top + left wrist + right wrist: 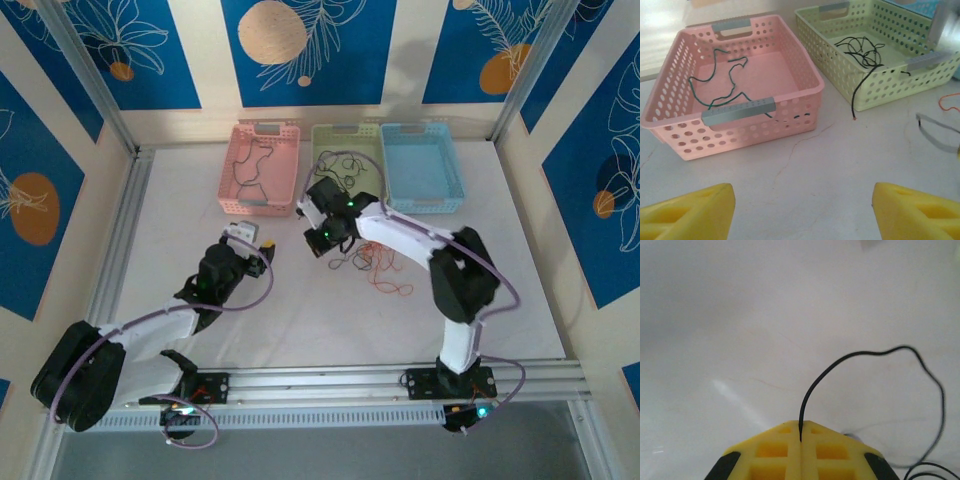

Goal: Untangle the cables

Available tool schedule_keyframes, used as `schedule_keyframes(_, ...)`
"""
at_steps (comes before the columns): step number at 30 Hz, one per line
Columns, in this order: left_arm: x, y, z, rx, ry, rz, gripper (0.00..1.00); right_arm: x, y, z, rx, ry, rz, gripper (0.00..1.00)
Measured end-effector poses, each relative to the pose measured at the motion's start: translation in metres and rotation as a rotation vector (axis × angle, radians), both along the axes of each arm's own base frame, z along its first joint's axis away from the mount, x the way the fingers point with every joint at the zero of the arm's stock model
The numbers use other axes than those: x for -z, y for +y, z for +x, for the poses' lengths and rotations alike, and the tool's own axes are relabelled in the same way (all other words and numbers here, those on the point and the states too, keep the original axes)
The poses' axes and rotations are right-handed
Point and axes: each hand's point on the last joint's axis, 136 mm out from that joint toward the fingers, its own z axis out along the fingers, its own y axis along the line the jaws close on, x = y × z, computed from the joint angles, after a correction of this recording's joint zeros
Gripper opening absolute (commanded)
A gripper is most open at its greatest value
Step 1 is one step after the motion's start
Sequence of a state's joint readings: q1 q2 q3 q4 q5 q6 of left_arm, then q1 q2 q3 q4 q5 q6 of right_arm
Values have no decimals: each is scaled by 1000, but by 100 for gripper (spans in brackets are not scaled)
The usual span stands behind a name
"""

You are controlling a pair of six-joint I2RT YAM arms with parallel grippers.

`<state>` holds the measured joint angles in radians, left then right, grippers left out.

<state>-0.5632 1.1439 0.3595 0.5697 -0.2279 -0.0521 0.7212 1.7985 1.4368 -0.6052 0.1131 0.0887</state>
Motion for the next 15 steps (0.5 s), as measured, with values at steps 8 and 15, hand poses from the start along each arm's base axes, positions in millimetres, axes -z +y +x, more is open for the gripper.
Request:
schedule_keyframes(8,-9,-20,-17,146,-41,-78,78,-193,21,-19,-114,-342,433,0)
schedule_keyframes(15,-27,-50,-29,323,-84,-181,86,-231,29,-29,-157,-331,570,0)
